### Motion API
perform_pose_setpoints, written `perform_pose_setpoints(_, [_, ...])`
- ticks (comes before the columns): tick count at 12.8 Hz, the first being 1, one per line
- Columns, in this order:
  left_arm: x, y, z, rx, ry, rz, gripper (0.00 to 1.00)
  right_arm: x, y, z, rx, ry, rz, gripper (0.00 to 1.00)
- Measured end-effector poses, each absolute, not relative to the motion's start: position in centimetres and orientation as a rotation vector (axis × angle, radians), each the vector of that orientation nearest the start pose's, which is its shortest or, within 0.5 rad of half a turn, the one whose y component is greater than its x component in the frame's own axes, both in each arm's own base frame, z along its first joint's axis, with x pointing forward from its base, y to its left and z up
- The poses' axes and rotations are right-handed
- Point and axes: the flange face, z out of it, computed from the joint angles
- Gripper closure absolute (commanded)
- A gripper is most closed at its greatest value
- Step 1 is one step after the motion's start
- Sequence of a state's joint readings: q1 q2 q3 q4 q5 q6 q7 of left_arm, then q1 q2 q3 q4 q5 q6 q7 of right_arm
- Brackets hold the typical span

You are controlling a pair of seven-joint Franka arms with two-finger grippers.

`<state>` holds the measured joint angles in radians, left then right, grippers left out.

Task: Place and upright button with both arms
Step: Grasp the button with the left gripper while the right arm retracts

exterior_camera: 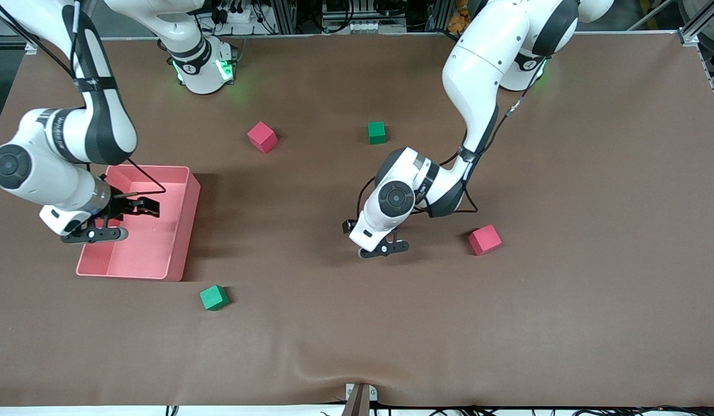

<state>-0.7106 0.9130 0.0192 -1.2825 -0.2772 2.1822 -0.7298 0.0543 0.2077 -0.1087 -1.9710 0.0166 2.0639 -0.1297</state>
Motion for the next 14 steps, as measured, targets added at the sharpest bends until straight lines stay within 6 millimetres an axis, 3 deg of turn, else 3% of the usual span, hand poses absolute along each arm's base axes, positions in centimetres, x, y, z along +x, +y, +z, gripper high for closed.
perform_pose_setpoints(2, [56.7,-48.6,19.1,-3.263,-0.318,0.246,0.19,58.9,-4.4,38.7,-3.131,-0.066,0.185,0.00])
perform_pose_setpoints(3, [56.8,-48.5,19.0,-3.261,-0.319,0.248,0.22,59.1,-4.7,39.8,-3.132,-0.059,0.166,0.00])
perform_pose_setpoints(6, [56.8,-48.5,18.9,-3.259,-0.320,0.248,0.22,59.1,-4.8,42.7,-3.132,-0.056,0.136,0.00])
perform_pose_setpoints(10, [56.8,-48.4,18.7,-3.258,-0.321,0.250,0.25,59.0,-6.0,48.8,-3.129,-0.024,0.129,0.00])
perform_pose_setpoints(12, [56.7,-48.3,18.2,-3.251,-0.322,0.258,0.37,59.0,-5.7,51.1,-3.127,-0.034,0.137,0.00])
perform_pose_setpoints(14, [56.6,-48.3,17.8,-3.247,-0.323,0.263,0.76,59.0,-4.5,52.4,-3.125,-0.065,0.146,0.00])
